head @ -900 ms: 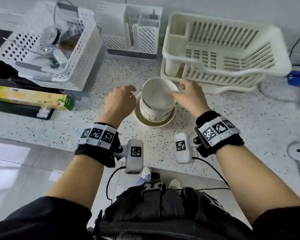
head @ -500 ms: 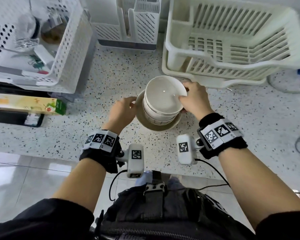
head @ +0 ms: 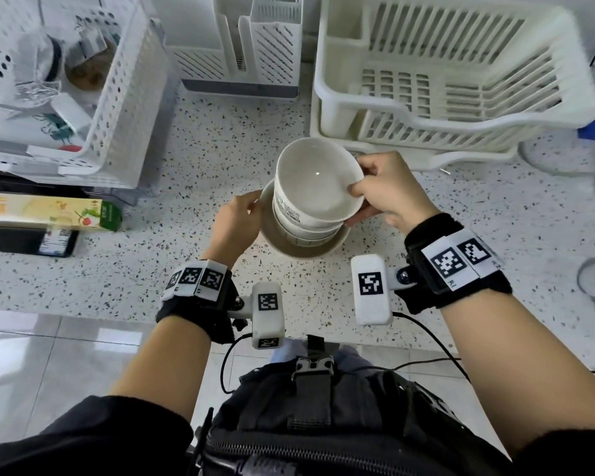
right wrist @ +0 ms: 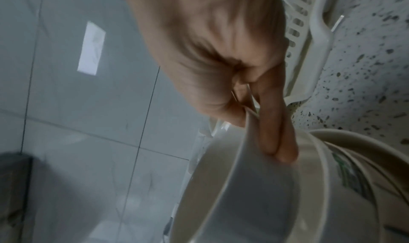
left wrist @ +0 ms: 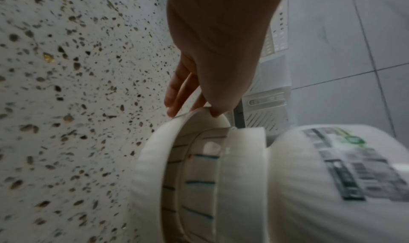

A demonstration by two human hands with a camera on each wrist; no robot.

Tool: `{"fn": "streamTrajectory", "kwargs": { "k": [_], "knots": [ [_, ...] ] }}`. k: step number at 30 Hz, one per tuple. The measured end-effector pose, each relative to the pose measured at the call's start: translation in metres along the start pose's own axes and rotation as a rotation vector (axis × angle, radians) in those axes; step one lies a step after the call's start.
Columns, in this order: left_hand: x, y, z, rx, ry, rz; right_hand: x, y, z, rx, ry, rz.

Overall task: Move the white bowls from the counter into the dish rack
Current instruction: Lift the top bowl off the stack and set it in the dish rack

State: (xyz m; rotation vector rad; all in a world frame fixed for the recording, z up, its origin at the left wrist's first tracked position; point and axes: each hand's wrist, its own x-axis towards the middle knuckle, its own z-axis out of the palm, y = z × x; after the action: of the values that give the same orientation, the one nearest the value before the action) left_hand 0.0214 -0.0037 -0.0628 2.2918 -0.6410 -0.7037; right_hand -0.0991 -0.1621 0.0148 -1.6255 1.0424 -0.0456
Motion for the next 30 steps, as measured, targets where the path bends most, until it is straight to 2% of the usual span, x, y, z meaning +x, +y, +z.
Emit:
{"fn": "streamTrajectory", "kwargs": {
  "k": [4, 9, 13, 17, 23, 30],
  "knots": [
    [0.002, 0.022, -0.013, 0.021, 0.124, -0.009, -0.008, -0.004, -0.016, 0.123, 0.005, -0.02],
    [0.006, 0.075, -0.013, -0.004, 0.225, 0.077, -0.014, -0.005, -0.054, 0.18, 0.087, -0.099],
    [0.016, 0.127, 0.012, 0.032, 0.292, 0.202, -0.012, 0.003, -0.099, 0.252, 0.142, -0.148],
    [0.031, 0.175, 0.047, 0.117, 0.283, 0.311, 0.001, 0.013, -0.149, 0.291, 0.205, -0.187],
    [0.06, 0.231, 0.104, 0.279, 0.142, 0.376, 0.033, 0.023, -0.226, 0.346, 0.284, -0.207],
    [0.102, 0.266, 0.141, 0.408, -0.143, 0.312, 0.098, 0.021, -0.272, 0.362, 0.288, -0.093]
  ]
}}
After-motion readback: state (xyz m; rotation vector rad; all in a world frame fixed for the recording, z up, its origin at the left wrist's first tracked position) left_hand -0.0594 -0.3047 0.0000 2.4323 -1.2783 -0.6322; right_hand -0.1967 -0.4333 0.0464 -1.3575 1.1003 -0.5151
